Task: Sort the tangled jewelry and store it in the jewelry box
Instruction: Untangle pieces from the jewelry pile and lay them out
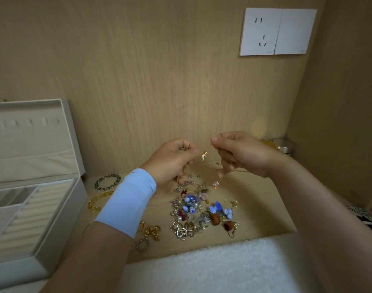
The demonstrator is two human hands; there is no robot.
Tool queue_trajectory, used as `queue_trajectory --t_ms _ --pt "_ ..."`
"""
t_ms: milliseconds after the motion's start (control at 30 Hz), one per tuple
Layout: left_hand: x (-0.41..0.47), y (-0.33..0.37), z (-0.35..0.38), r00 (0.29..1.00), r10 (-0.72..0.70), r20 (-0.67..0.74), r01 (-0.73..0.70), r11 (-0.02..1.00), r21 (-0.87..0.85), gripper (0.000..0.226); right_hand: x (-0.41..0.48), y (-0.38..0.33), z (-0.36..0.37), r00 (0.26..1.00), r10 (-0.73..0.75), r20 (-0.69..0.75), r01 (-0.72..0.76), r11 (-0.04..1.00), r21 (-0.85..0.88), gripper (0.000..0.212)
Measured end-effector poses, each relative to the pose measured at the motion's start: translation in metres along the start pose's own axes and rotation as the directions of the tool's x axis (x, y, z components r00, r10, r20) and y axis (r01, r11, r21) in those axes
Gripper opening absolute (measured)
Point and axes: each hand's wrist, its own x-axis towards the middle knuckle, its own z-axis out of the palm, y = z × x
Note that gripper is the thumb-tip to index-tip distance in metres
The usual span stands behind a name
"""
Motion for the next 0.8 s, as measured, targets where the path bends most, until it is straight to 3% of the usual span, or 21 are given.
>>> queue_trajectory --t_ms 200,367,567,800 --pt "-0.004 0.008 -0.007 0.993 0.008 0.12 -0.016 0.998 0.066 0.009 -0.005 -0.003 -0.005 0.999 -0.019 -0.026 0.014 0.983 -0.182 0.02" --pt "-0.006 0.01 -0.01 0.987 -0.018 0.162 0.004 0.996 0.089 0.007 -0.01 -0.005 -0.006 0.999 0.039 0.033 -0.03 0.966 -0.257 0.008" --pt "-0.005 0.008 -0.014 0.989 -0.079 0.122 0.045 0.965 0.257 0.006 -0.01 -0.007 -0.012 0.993 0.119 0.013 -0.1 0.883 -0.458 0.026" --pt "-0.001 0.0 -0.019 0.997 -0.074 0.004 0.067 0.918 0.39 0.008 -0.007 -0.008 -0.017 0.999 0.039 0.037 -0.015 0.857 -0.516 0.025"
